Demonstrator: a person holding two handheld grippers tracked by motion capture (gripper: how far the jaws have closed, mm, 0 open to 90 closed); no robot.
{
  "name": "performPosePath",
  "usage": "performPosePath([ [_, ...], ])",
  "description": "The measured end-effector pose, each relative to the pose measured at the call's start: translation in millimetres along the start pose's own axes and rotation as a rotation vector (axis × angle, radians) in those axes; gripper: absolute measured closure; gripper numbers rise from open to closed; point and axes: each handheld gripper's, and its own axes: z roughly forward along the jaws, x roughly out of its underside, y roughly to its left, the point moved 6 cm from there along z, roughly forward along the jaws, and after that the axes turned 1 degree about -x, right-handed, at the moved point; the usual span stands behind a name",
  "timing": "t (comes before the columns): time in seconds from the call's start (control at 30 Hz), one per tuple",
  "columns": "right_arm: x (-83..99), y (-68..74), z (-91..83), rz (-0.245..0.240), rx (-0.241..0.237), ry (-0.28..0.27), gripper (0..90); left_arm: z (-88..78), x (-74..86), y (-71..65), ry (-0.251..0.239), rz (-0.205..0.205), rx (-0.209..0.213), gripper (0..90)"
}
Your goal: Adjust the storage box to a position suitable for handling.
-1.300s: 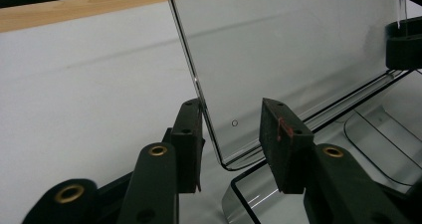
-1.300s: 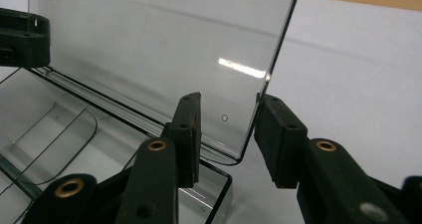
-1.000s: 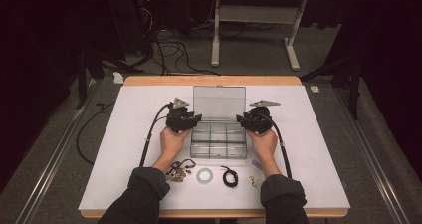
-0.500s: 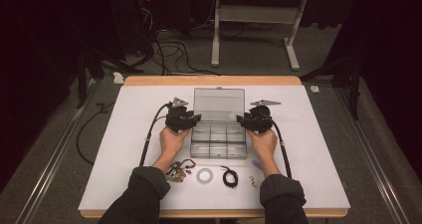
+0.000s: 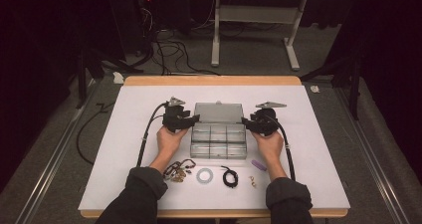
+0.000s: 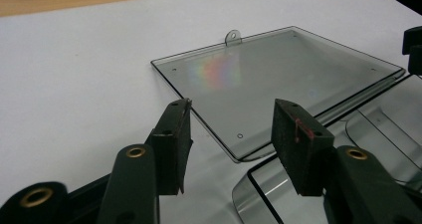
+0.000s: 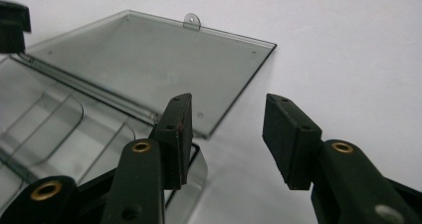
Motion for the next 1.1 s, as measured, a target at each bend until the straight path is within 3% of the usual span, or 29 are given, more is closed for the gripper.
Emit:
performPosePath([
  [0.1, 2.7, -2.2, -12.4, -0.036, 0.016, -0.005, 55.3, -5.8, 1.3, -0.1, 0.003, 0.006, 0.0, 49.3],
  [0.4, 14.2, -11.5, -38.2, -0.033, 0.014, -0.039, 55.6, -24.4, 3.8, -5.8, -0.006, 0.079, -0.009, 48.1],
  [0.7, 24.1, -6.3, -46.7, -0.043, -0.019, -0.046, 56.3, -42.6, 12.4, -6.1, -0.022, 0.088, -0.003, 47.4],
  [0.93, 31.4, -4.5, -55.6, -0.069, -0.019, -0.049, 55.7, -56.0, 22.3, -9.3, -0.028, 0.102, 0.001, 46.5],
  [1.1, 36.8, -6.3, -63.0, -0.062, -0.025, -0.057, 55.8, -64.2, 30.6, -11.3, -0.038, 0.099, 0.007, 46.5],
])
